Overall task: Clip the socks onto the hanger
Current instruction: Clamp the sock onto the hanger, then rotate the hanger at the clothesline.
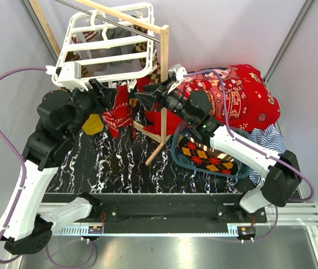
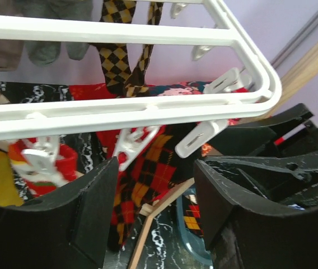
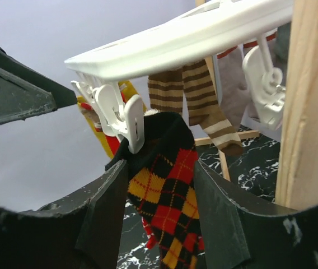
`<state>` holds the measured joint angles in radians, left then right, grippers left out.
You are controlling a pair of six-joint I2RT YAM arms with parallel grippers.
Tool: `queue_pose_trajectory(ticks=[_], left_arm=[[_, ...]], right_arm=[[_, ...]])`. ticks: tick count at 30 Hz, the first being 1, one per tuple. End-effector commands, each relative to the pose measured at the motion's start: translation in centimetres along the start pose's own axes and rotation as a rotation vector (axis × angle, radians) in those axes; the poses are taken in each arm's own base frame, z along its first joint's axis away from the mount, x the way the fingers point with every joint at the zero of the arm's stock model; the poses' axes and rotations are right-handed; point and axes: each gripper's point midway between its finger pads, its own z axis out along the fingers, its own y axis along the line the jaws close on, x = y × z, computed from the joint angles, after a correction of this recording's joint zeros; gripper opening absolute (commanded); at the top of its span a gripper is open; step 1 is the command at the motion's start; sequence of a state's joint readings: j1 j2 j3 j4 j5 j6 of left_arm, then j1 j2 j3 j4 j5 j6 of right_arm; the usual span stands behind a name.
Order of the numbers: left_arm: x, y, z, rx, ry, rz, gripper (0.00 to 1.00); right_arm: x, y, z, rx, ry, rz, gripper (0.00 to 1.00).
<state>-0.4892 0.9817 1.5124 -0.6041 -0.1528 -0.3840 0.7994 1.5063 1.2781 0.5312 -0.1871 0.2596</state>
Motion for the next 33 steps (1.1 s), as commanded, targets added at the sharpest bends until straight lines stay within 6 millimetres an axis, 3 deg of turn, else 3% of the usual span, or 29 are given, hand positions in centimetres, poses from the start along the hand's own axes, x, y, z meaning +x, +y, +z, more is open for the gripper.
queue_pose_trajectory(ticks=[1,7,15,33], left_arm=[[-0.7,2.0,0.7,-0.094,-0.038,0.059,0.6],[-1.0,4.6,1.0,-0.192,-0.051,0.096,0.61],[-2.0,8.3,-0.1,-0.336,-0.087,0.146,0.62],[-1.8,12.8,-0.5,-0.53,-0.112,0.091,0.62]], right_arm=[[-1.7,-1.2,-0.4,0.069,-0.047,-0.058,0.59],[-1.7,-1.1,-0.8,0.065,-0.04,-0.075,0.62],[-2.0,-1.0,-0.8,0.066,-0.048,-0.086,0.68],[-4.1,-2.3,-1.5,0.236,-0.203,-0.187,0.69]])
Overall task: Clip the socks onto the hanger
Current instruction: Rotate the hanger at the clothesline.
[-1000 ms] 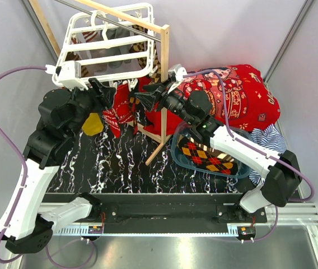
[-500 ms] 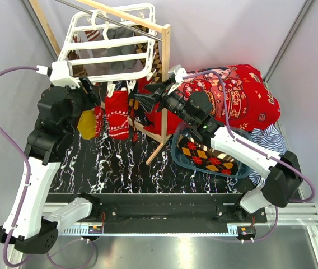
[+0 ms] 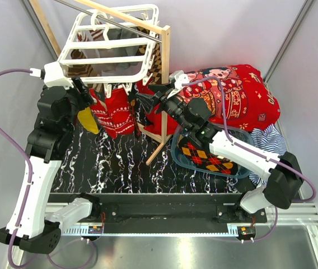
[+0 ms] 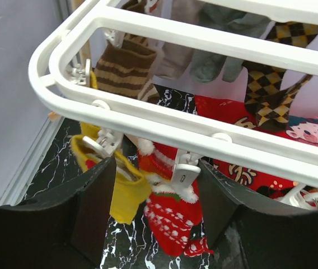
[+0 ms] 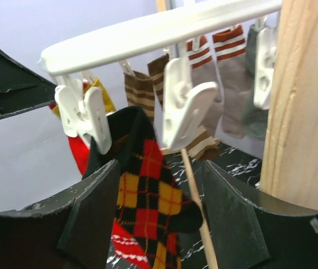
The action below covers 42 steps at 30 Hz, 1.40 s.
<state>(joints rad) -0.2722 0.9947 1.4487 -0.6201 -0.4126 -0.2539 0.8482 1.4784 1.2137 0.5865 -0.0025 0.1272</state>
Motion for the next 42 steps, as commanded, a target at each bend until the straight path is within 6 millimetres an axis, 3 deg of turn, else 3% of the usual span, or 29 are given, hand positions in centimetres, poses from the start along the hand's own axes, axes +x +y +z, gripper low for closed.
queue_pose_trajectory(ticks=[1,16,23,26,38,42], left_arm=[[-0.7,1.3,0.2,-0.064,-0.041,-0.05,0.62],[-0.6,1.8,0.1,-0.063,-0.042,-0.066,0.62],[-0.8,1.8,-0.4,-0.055,-0.049,-0.064,0.62],[-0.9,1.7,-0.6,-0.046,-0.051,-0.067,0.62],[-1.0,1.2,-0.6,-0.022,-0.051,-0.075,0.62],[-1.4,0.6,-0.3,0.002,-0.051,-0.086,0.63]], right_arm=[[-4.0,-1.8,-0.3,0.126,-0.152,-0.065,0.69],[-5.0,-0.5,2.3,0.057,-0.211,-0.106,0.69],[-5.4,0.5,3.3,0.002,-0.219,-0.111,0.64],[-5.5,0.5,3.5,0.003,-0.222,-0.111,0.59],[-4.9,1.3,2.9,-0.037,-0.183,-0.095,0.2],[-4.5,2.9,2.3,-0.098,-0.149,-0.106,0.1]])
